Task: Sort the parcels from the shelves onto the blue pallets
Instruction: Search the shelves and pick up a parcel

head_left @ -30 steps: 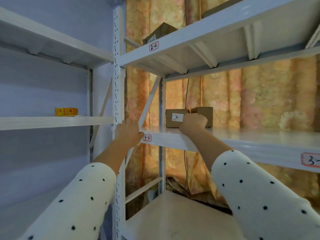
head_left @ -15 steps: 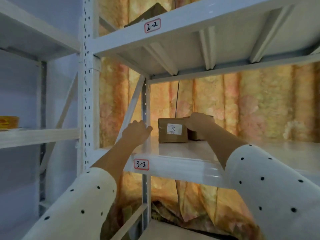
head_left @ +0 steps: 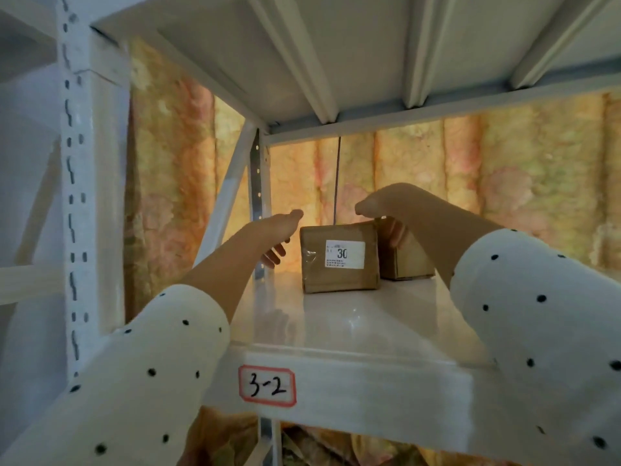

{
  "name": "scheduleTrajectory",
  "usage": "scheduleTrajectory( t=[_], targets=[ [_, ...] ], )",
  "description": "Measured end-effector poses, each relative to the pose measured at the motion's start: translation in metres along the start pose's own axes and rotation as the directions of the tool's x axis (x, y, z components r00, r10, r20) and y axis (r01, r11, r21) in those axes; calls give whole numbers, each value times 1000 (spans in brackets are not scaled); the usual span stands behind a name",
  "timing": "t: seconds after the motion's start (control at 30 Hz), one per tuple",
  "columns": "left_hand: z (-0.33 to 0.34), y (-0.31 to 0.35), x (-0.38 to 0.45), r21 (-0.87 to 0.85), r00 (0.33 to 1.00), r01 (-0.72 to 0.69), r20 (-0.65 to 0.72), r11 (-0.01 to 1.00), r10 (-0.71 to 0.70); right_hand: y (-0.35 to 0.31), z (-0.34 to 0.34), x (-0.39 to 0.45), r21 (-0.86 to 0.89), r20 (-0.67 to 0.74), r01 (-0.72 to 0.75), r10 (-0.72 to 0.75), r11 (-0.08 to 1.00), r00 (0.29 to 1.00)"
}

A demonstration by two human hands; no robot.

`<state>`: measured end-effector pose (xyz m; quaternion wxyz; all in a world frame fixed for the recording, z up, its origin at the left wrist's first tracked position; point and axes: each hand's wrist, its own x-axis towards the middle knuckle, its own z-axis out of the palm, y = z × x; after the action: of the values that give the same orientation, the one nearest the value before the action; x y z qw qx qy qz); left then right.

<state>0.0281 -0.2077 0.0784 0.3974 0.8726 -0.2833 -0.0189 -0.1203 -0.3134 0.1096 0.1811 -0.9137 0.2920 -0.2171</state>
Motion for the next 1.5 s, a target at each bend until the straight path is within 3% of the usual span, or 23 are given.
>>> scheduleTrajectory(
  t=[0.1, 0.17, 0.27, 0.37, 0.47, 0.57, 0.7, 0.83, 1.03, 1.17, 1.5],
  targets=[
    [-3, 2, 14, -42, 988, 58, 149, 997, -51, -6, 1, 21, 88, 164, -222, 206, 971, 965],
    [-4, 1, 19, -68, 950, 107, 300, 992, -81, -11, 2, 33, 124, 256, -289, 251, 949, 934],
    [-6, -6, 28, -79, 899, 118, 432, 990, -73, -20, 9, 44, 63, 219, -293, 273, 954, 937],
    [-5, -13, 35, -106, 870, 91, 491, 990, -27, -24, 17, 49, -141, 105, -214, 229, 967, 968],
    [-1, -15, 32, -220, 860, 90, 509, 971, 36, -29, 23, 47, -150, 62, -198, 209, 969, 976],
    [3, -17, 24, -317, 869, 105, 491, 943, 68, -30, 28, 42, -78, 69, -250, 255, 965, 965],
    [3, -19, 17, -438, 866, 126, 486, 890, 116, -17, 38, 40, 132, -26, -301, 306, 945, 952],
    [2, -20, 11, -530, 891, 110, 428, 841, 154, -10, 47, 29, 367, -144, -211, 279, 906, 949],
    [-16, -26, -5, -601, 910, -10, 327, 799, 257, -16, 61, -13, 554, -245, -17, 182, 833, 952],
    [-25, -28, -25, -658, 914, -81, 250, 748, 319, -21, 55, -41, 588, -304, 94, 112, 804, 946],
    [-47, -41, -124, -835, 848, -276, 21, 476, 529, -34, 29, -156, 633, -329, 324, -134, 703, 935]
  ],
)
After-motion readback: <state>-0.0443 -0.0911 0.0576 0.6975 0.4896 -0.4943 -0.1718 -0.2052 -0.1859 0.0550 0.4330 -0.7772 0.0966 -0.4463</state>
